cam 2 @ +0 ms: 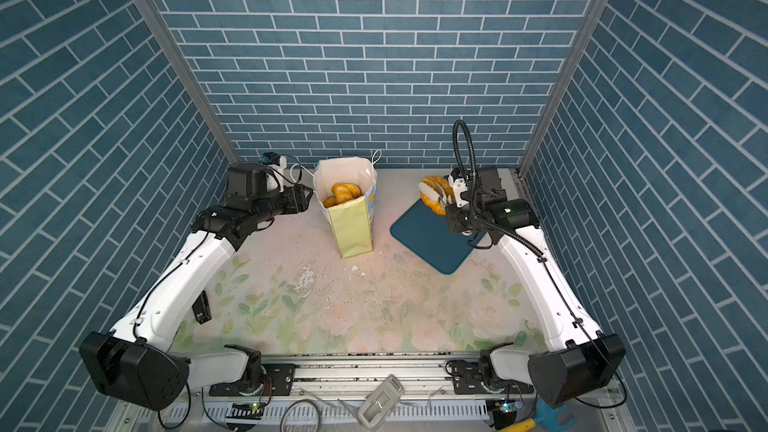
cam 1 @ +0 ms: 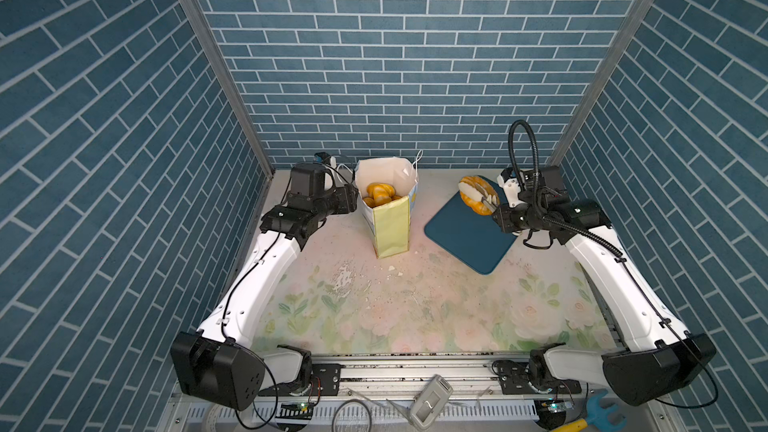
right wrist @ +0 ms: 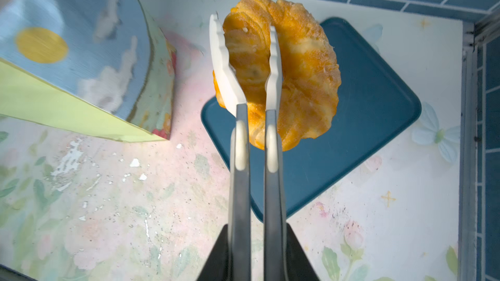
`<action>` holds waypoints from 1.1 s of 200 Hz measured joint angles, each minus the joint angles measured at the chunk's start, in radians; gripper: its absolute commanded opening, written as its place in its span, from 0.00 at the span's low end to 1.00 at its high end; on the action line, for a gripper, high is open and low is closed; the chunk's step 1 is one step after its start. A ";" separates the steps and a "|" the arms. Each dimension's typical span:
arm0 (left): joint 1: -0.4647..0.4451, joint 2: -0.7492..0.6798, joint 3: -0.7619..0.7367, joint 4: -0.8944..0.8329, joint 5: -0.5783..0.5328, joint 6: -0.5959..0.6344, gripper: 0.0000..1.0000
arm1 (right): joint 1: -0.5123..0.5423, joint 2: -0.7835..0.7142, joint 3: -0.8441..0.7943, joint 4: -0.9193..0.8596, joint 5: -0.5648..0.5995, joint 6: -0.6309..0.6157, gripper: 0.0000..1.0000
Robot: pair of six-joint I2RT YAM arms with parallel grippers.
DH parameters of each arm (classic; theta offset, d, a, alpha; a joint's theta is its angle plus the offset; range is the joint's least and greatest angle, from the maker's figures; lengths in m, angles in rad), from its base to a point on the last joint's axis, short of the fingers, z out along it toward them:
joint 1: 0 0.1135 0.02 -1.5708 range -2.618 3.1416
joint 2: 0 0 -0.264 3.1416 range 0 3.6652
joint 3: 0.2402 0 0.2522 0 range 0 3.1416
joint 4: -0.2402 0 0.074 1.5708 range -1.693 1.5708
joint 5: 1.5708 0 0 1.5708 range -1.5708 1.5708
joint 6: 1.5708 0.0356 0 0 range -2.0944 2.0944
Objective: Place the fake bread into the paper bag
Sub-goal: 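Lift the ring bun with the right tongs toward the bag, then lower the ring bun into the bag and open the right tongs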
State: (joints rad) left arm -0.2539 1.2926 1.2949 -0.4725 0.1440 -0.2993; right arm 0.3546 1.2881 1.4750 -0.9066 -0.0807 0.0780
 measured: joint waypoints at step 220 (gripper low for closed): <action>0.000 -0.006 -0.018 -0.001 0.006 0.000 0.70 | 0.397 0.464 0.561 0.054 -0.065 -0.333 0.09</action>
State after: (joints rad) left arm -0.2539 1.2861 1.2774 -0.4732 0.1501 -0.2996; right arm 0.7517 1.7519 2.0361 -0.8524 -0.1455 -0.2554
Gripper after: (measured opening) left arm 0.706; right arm 0.277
